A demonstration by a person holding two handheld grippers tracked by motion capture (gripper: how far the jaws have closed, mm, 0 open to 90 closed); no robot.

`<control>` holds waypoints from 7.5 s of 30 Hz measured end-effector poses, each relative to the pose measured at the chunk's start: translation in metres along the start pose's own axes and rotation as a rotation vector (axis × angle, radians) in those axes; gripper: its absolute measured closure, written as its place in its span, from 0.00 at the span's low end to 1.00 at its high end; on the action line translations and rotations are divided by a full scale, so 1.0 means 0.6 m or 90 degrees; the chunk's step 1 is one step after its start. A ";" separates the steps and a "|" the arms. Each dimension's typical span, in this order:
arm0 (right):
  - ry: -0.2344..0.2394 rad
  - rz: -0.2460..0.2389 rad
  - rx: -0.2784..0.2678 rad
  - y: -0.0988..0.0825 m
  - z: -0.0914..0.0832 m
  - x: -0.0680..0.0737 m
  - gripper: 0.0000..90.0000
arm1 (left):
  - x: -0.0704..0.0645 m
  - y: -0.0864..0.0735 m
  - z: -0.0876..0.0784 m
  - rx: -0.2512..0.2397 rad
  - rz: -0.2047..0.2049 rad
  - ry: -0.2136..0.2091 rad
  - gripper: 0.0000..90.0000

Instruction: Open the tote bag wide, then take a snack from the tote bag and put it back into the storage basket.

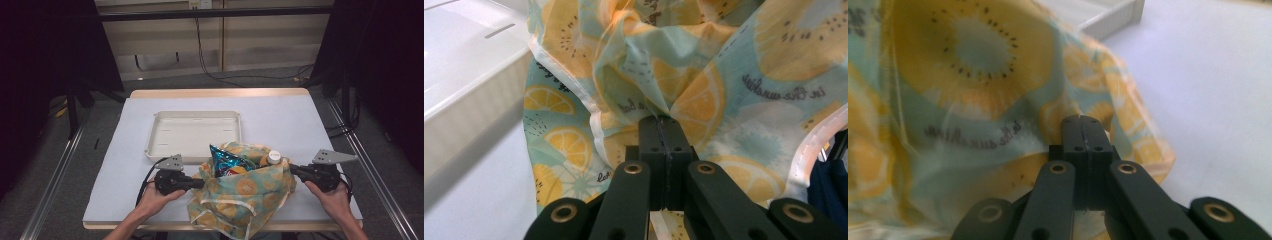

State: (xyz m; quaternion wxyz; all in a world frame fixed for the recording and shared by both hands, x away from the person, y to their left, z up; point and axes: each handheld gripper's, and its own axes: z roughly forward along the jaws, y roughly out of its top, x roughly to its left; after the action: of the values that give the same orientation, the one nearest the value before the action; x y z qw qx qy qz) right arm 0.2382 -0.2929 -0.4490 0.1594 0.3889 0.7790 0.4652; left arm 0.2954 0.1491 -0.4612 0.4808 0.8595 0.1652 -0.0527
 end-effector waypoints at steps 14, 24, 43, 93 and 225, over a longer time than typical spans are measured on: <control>0.022 0.001 0.090 -0.026 0.052 -0.009 1.00 | 0.010 -0.014 0.013 0.042 -0.013 0.001 0.99; -0.012 0.013 -0.025 -0.002 -0.009 0.005 0.80 | 0.004 0.000 -0.027 -0.037 -0.021 0.024 0.81; 0.042 -0.016 -0.150 0.049 -0.113 0.069 0.57 | -0.060 0.052 -0.089 -0.173 0.037 -0.003 0.76; 0.188 -0.058 0.022 -0.028 -0.054 0.114 1.00 | -0.115 0.013 0.046 0.037 0.097 -0.146 1.00; 0.011 0.022 -0.138 -0.034 -0.086 0.103 0.00 | -0.061 0.099 -0.059 -0.191 0.043 -0.022 0.42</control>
State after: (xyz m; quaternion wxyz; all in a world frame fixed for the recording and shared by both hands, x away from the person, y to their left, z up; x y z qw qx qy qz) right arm 0.1573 -0.2825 -0.4327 0.1854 0.3787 0.7189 0.5526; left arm 0.2783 0.1418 -0.3855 0.6079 0.7822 0.1340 -0.0257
